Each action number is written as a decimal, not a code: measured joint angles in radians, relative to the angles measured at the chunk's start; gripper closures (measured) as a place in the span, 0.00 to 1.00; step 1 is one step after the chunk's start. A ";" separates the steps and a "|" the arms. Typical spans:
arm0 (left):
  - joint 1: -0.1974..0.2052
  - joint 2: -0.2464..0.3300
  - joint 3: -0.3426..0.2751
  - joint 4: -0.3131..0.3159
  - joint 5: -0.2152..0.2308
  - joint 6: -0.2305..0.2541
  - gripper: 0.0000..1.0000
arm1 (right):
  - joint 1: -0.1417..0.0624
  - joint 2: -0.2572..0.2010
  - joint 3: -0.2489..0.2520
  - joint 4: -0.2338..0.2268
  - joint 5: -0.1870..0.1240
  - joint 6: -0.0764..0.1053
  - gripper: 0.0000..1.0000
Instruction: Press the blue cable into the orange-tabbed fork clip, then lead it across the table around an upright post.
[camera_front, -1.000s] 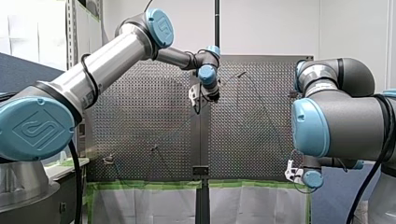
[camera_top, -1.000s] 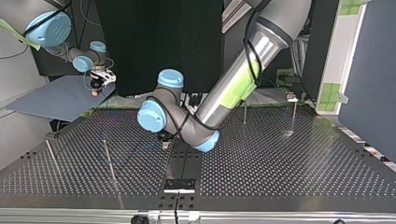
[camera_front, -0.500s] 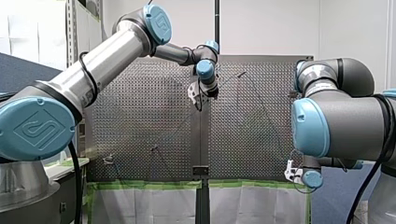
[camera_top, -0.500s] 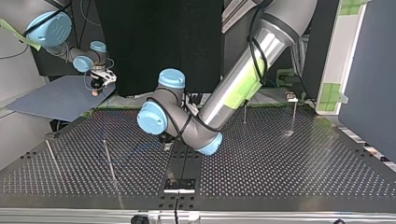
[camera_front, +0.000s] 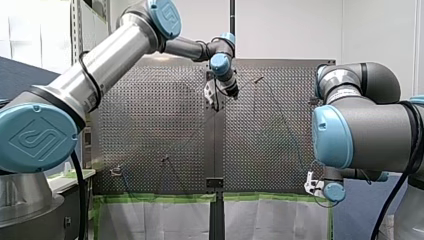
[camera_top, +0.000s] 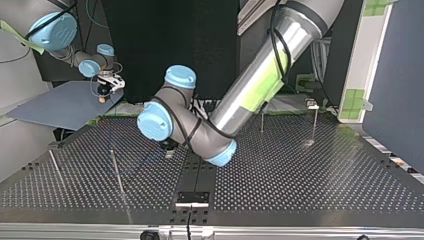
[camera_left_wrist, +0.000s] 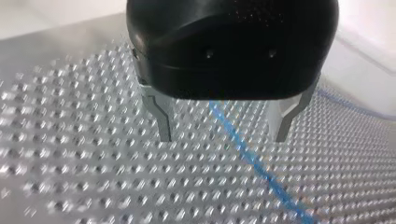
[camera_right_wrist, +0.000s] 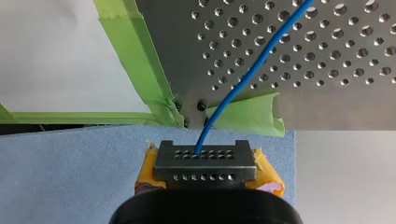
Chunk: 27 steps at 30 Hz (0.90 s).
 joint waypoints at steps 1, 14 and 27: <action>-0.003 0.005 -0.003 -0.003 0.006 0.001 0.00 | 0.000 0.000 0.000 0.000 0.000 0.000 1.00; -0.003 0.121 -0.115 0.082 0.072 0.099 0.00 | 0.006 0.000 -0.001 0.002 0.000 -0.002 1.00; -0.040 0.210 -0.157 0.183 0.126 0.226 0.00 | 0.011 0.000 -0.008 0.007 -0.001 -0.003 1.00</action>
